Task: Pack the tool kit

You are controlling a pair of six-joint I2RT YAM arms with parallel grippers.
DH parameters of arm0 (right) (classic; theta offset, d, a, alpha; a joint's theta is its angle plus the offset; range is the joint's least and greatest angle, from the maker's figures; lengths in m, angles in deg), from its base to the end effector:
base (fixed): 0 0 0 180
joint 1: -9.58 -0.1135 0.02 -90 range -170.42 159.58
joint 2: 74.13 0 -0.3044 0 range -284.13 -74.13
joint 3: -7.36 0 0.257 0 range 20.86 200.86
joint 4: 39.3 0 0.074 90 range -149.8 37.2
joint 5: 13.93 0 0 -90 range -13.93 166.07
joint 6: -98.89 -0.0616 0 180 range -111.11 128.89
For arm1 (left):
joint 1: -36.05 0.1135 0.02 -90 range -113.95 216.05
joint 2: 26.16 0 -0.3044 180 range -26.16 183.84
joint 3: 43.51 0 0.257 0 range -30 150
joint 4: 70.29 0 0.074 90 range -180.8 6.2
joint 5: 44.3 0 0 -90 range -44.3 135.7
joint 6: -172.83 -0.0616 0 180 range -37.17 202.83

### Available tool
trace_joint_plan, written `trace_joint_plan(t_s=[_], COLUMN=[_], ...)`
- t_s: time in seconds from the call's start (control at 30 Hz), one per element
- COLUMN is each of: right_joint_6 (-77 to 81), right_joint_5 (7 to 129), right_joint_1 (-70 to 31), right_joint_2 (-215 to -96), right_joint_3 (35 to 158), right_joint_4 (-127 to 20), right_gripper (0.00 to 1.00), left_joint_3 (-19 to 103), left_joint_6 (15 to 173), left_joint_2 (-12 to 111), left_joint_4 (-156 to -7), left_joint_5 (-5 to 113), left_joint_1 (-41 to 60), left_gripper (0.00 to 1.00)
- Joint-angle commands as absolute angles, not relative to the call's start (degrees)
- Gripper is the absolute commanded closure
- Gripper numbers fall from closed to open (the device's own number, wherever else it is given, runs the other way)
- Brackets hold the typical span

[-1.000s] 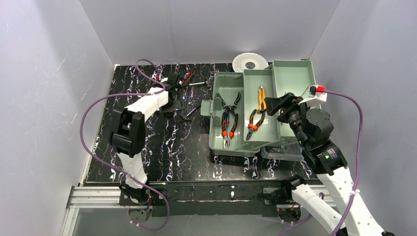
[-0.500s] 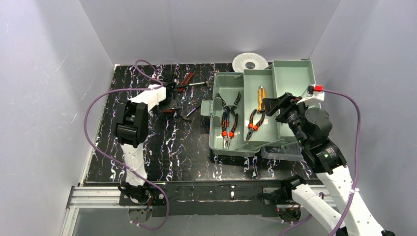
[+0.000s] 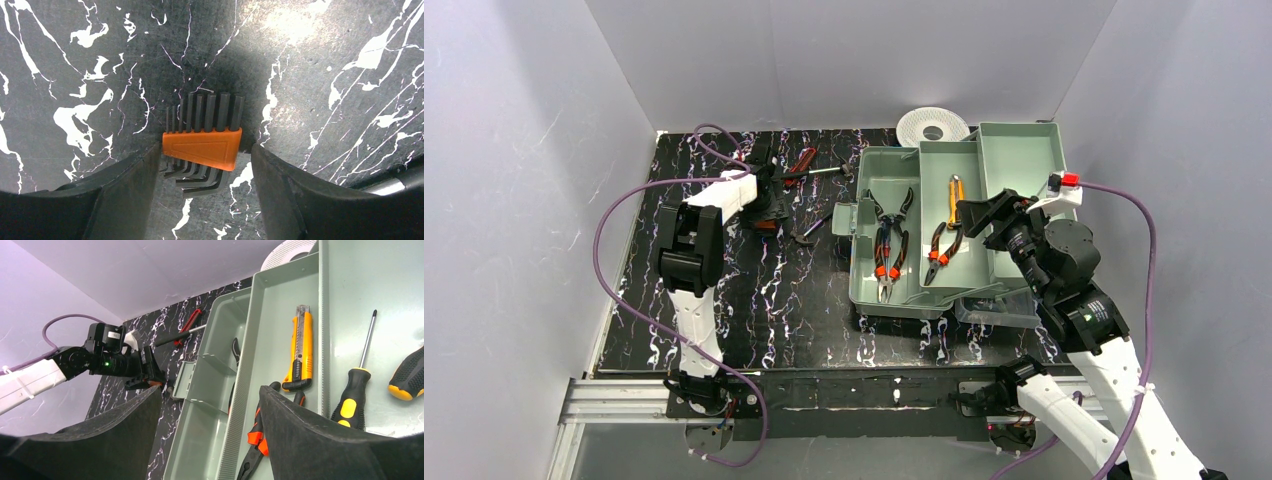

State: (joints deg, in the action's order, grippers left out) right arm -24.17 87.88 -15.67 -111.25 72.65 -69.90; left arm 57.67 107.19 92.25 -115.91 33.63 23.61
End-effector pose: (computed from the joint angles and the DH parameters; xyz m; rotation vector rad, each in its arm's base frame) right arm 0.1302 0.0475 0.4128 0.2738 1.6249 0.6176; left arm 0.4633 -0.0890 0.1857 -0.3395 2.6057 0.0633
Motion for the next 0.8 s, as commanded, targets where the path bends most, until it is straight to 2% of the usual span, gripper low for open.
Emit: trace_joint_plan(t_s=[0.0, 0.17, 0.33, 0.57, 0.77], right_joint_6=[-24.2, -24.1, -24.1, -24.3, -24.5], right_joint_5=[87.4, 87.5, 87.6, 86.4, 86.0], right_joint_1=[-15.7, -15.8, -15.7, -15.7, -15.7], right_joint_2=[-110.7, -110.3, -110.3, -111.1, -111.2], right_joint_3=[74.3, 74.7, 74.5, 74.4, 74.3], right_joint_4=[-69.6, -70.0, -70.1, -69.6, -69.6], right_gripper=[0.22, 0.22, 0.22, 0.22, 0.23], left_joint_3=[56.3, 55.7, 53.7, 49.5, 46.6], left_joint_6=[107.0, 108.2, 108.4, 110.6, 112.5], left_joint_2=[93.0, 93.5, 89.6, 77.9, 67.1], left_joint_4=[-116.7, -116.9, -115.1, -110.5, -106.4], left_joint_5=[34.4, 35.9, 35.8, 47.6, 59.4], left_joint_1=[24.0, 25.0, 25.2, 23.8, 22.8], left_gripper=[0.36, 0.43, 0.71, 0.84, 0.83])
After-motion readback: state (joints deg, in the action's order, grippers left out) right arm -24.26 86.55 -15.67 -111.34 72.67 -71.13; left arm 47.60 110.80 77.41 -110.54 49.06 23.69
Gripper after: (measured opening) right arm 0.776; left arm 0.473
